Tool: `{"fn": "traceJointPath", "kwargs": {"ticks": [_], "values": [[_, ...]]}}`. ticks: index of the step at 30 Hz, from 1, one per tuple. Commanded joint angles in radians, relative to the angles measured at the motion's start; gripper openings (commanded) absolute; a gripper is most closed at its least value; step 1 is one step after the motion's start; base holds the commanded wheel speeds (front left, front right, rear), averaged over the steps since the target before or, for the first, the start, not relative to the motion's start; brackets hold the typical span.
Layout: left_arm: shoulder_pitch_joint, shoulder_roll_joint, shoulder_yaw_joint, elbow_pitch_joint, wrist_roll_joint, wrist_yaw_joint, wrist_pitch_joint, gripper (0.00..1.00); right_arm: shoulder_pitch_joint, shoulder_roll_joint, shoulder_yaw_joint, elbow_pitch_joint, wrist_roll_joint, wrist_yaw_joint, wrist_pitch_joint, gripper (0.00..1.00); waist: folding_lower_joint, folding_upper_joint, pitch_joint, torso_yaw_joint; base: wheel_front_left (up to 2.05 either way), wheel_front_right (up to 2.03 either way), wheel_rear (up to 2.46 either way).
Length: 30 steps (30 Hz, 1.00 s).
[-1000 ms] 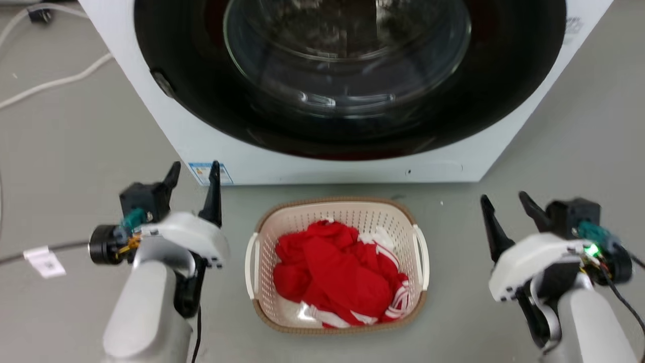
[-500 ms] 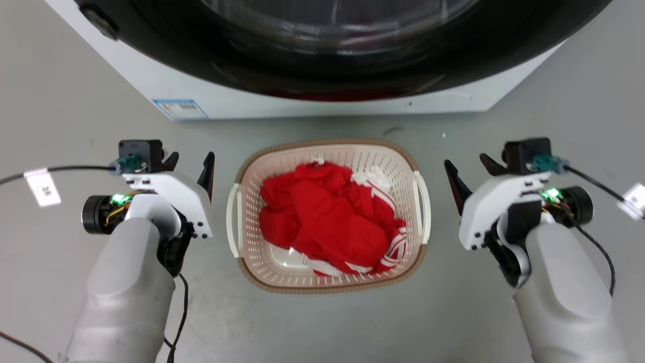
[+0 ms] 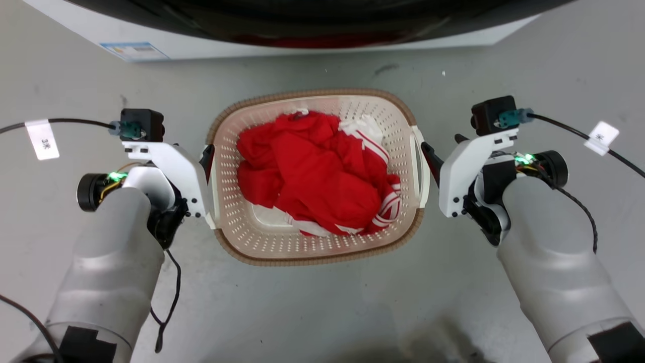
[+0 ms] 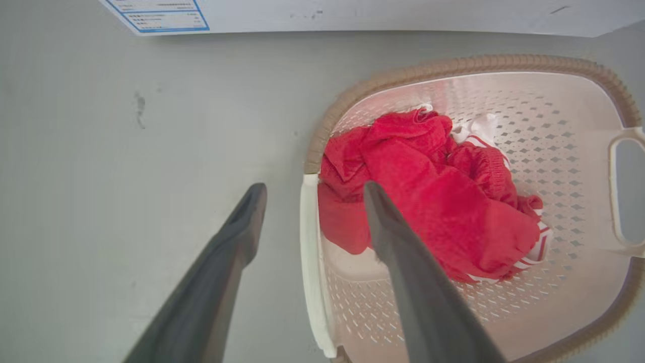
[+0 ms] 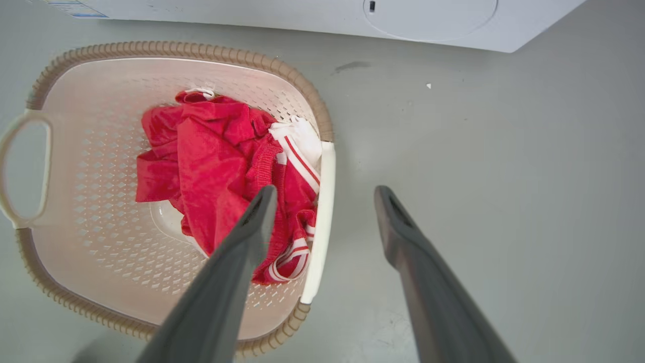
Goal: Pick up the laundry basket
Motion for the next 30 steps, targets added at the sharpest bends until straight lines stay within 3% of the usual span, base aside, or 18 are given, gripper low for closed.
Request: {"fn": "traceJointPath", "kwargs": {"ticks": [1, 12, 30], "values": [[-0.021, 0.013, -0.014, 0.010, -0.015, -0.002, 0.010, 1.00, -0.033, 0.002, 0.017, 0.023, 0.013, -0.001, 0.001, 1.00, -0.0001, 0.0000, 0.033, -0.013, 0.00, 0.00, 0.00], [-0.094, 0.044, -0.128, 0.064, -0.120, -0.002, 0.061, 1.00, -0.157, 0.002, 0.159, 0.173, 0.152, -0.001, 0.027, 1.00, -0.0001, 0.0000, 0.136, -0.019, 0.00, 0.00, 0.00], [-0.168, 0.040, -0.250, 0.113, -0.209, -0.002, 0.036, 1.00, -0.253, 0.002, 0.318, 0.252, 0.310, -0.001, 0.013, 1.00, -0.0001, 0.0000, 0.216, -0.017, 0.00, 0.00, 0.00]]}}
